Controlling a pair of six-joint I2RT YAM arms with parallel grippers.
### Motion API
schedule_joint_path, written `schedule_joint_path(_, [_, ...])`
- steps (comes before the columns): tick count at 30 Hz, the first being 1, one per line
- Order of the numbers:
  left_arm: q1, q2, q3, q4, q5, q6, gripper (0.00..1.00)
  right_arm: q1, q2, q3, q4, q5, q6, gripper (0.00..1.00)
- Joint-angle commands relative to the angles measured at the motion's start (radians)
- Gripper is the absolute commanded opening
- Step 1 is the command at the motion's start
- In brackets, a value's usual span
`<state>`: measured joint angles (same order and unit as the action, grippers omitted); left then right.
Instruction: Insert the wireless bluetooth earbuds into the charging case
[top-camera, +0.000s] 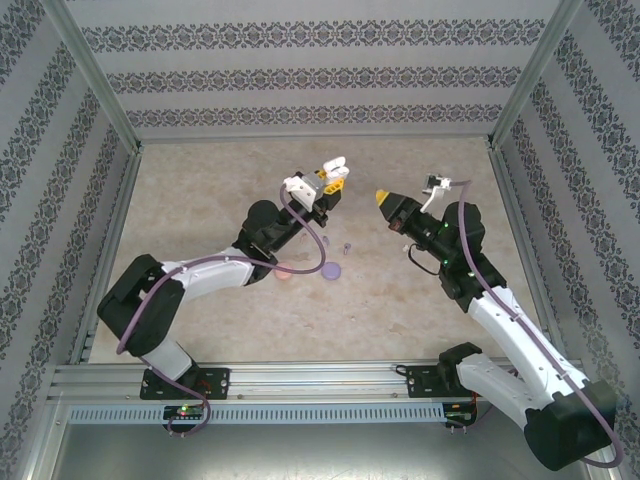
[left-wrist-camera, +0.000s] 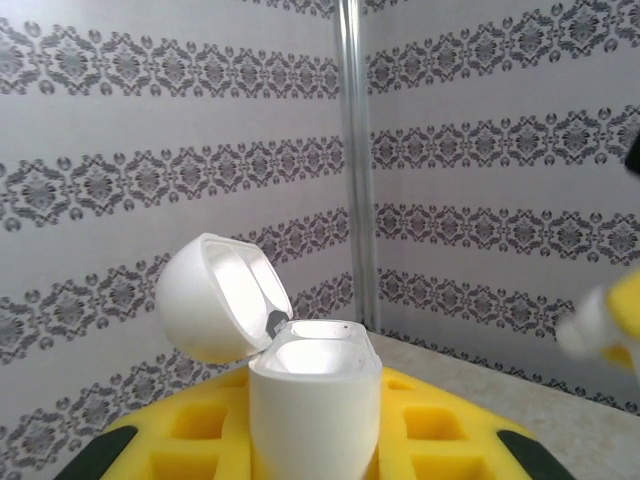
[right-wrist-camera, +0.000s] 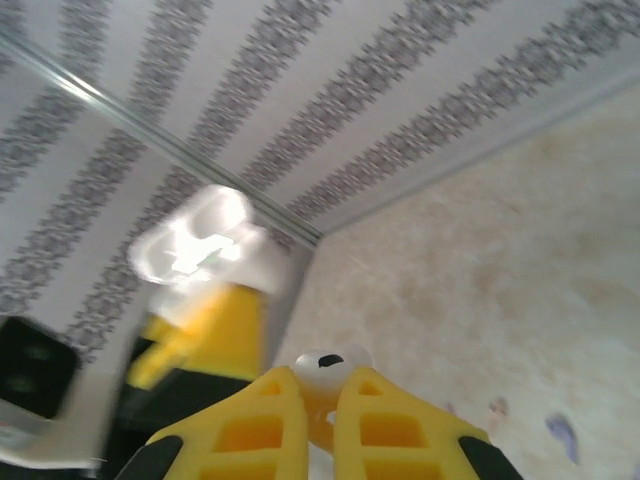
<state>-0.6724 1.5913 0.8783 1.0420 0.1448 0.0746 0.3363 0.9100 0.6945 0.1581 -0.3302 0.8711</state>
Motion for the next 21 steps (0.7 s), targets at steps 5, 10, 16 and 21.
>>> schedule_joint_path(5, [0.01,-0.171,-0.061,-0.058,-0.01,-0.032,0.0,-0.005,0.074,-0.091,-0.179,0.058,-0.034,0.08])
schedule_joint_path(10, [0.009,-0.239,-0.086,-0.125,-0.011,-0.036,0.0,0.001,0.176,-0.159,-0.157,0.075,0.015,0.08])
schedule_joint_path(16, [0.01,-0.258,-0.089,-0.16,-0.003,-0.039,0.0,0.027,0.312,-0.191,-0.104,0.07,0.089,0.08])
schedule_joint_path(21, [0.009,-0.252,-0.086,-0.164,0.003,-0.044,0.0,0.045,0.392,-0.192,-0.082,0.055,0.13,0.08])
